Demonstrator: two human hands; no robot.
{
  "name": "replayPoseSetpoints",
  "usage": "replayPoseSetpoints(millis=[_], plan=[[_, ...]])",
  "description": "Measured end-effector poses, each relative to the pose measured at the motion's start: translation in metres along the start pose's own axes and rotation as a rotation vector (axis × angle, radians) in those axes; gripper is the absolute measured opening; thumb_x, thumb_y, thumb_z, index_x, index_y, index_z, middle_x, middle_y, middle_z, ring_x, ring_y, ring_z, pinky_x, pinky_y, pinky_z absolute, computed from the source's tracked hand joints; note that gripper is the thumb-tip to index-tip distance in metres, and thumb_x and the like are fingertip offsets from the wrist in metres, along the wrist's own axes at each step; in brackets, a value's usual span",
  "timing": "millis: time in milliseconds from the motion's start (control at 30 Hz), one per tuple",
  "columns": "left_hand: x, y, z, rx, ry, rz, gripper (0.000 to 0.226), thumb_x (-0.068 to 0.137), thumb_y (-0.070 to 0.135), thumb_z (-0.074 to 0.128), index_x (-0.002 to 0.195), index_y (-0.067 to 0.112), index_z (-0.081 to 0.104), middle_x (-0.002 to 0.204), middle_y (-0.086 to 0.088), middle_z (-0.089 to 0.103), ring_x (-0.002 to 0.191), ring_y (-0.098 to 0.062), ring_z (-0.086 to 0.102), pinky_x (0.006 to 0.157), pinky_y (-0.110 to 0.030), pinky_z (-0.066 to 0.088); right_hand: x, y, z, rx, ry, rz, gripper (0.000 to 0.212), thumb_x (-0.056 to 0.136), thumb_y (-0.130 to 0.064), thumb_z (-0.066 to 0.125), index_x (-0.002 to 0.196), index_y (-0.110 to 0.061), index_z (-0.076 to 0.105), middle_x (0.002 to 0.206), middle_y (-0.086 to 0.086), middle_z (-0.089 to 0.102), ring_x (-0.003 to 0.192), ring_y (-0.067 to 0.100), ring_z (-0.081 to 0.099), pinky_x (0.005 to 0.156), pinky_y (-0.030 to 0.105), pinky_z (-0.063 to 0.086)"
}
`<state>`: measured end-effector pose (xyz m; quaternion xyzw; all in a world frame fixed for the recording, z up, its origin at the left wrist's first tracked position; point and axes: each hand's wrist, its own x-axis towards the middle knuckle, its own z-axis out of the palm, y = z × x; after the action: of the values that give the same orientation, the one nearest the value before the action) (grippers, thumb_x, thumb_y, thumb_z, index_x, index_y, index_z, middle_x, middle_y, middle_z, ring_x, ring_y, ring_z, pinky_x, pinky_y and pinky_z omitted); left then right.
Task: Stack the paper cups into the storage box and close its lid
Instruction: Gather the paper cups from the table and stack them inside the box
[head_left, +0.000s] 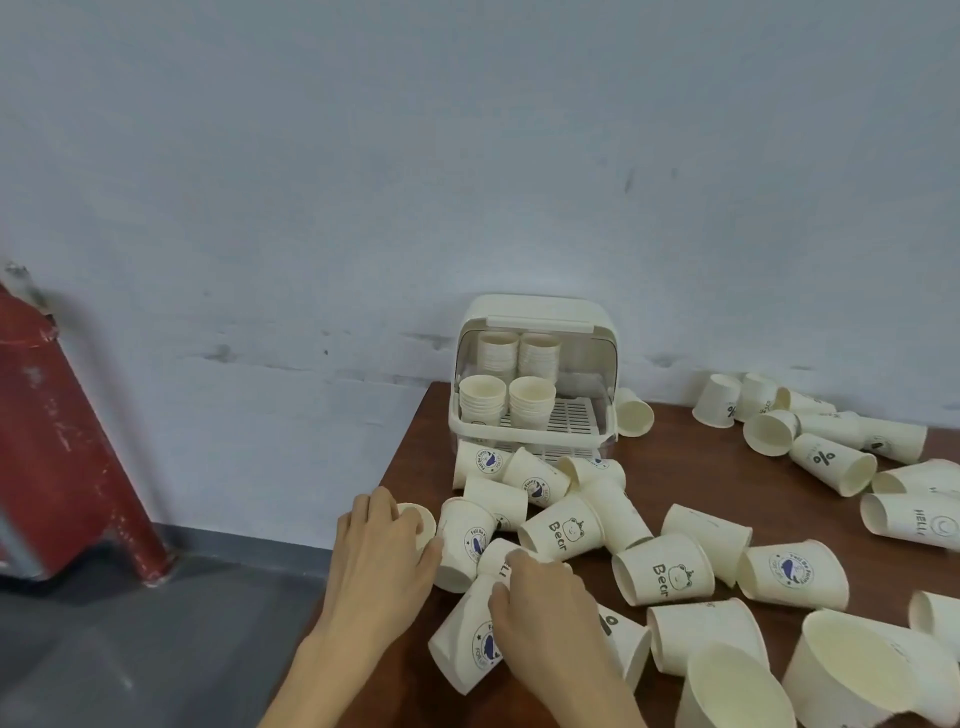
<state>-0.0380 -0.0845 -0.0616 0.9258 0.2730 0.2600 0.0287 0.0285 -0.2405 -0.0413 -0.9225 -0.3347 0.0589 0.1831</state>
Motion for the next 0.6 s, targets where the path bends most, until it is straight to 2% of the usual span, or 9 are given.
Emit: replayPoseSetpoints(millis=[33,133,267,367,467,600], plan=[[-0.002,-0.002,0.001,0.014,-0.017,0.006,0.019,0.069,0.034,0.08,0.073,0.017,0.071,0.078,0.001,0.051,0.075,-0.018,0.05,0.066,-0.034,0.047,-0.002,-0.002,0.002,-0.024,-0.023,0.001,0.013,0.098,-0.032,0.035,0.099,-0.021,0.042,0.11,0.005,0.058,0.105,0.026,0.048,0.072,0.035,0.034],[-0.006,-0.006,0.003,0.027,-0.036,0.066,0.02,0.059,0.024,0.087,0.06,0.02,0.068,0.075,0.005,0.05,0.073,-0.017,0.051,0.065,-0.034,0.047,-0.004,-0.007,0.006,-0.063,-0.041,0.016,0.02,0.1,-0.032,0.034,0.108,-0.018,0.046,0.112,0.005,0.057,0.1,0.025,0.045,0.076,0.035,0.037],[-0.006,-0.008,0.007,0.023,-0.02,0.081,0.019,0.06,0.016,0.085,0.058,0.019,0.067,0.076,0.004,0.052,0.075,-0.018,0.052,0.066,-0.035,0.049,-0.004,-0.012,0.006,-0.048,-0.03,0.034,0.011,0.1,-0.03,0.035,0.098,-0.021,0.041,0.099,0.003,0.051,0.086,0.019,0.033,0.072,0.032,0.034],[-0.007,-0.008,0.009,0.03,-0.002,0.087,0.018,0.06,0.014,0.084,0.058,0.018,0.066,0.077,0.002,0.053,0.075,-0.019,0.052,0.066,-0.036,0.049,-0.003,-0.012,0.01,-0.016,-0.025,0.053,0.013,0.099,-0.032,0.036,0.099,-0.02,0.042,0.103,0.001,0.054,0.095,0.023,0.051,0.071,0.032,0.035],[-0.009,-0.007,0.009,0.02,0.023,0.087,0.019,0.059,0.01,0.083,0.059,0.016,0.065,0.076,0.001,0.052,0.074,-0.02,0.052,0.065,-0.037,0.05,-0.004,-0.012,0.01,0.03,-0.033,0.057,0.022,0.099,-0.034,0.036,0.108,-0.018,0.048,0.11,0.002,0.057,0.105,0.022,0.054,0.071,0.032,0.035],[-0.012,-0.01,0.006,0.03,0.045,0.097,0.02,0.058,0.009,0.083,0.06,0.015,0.064,0.075,0.0,0.052,0.073,-0.021,0.052,0.065,-0.038,0.049,-0.006,-0.014,0.009,0.101,-0.058,0.07,0.018,0.097,-0.035,0.036,0.096,-0.02,0.045,0.102,0.001,0.055,0.089,0.021,0.048,0.071,0.032,0.035]])
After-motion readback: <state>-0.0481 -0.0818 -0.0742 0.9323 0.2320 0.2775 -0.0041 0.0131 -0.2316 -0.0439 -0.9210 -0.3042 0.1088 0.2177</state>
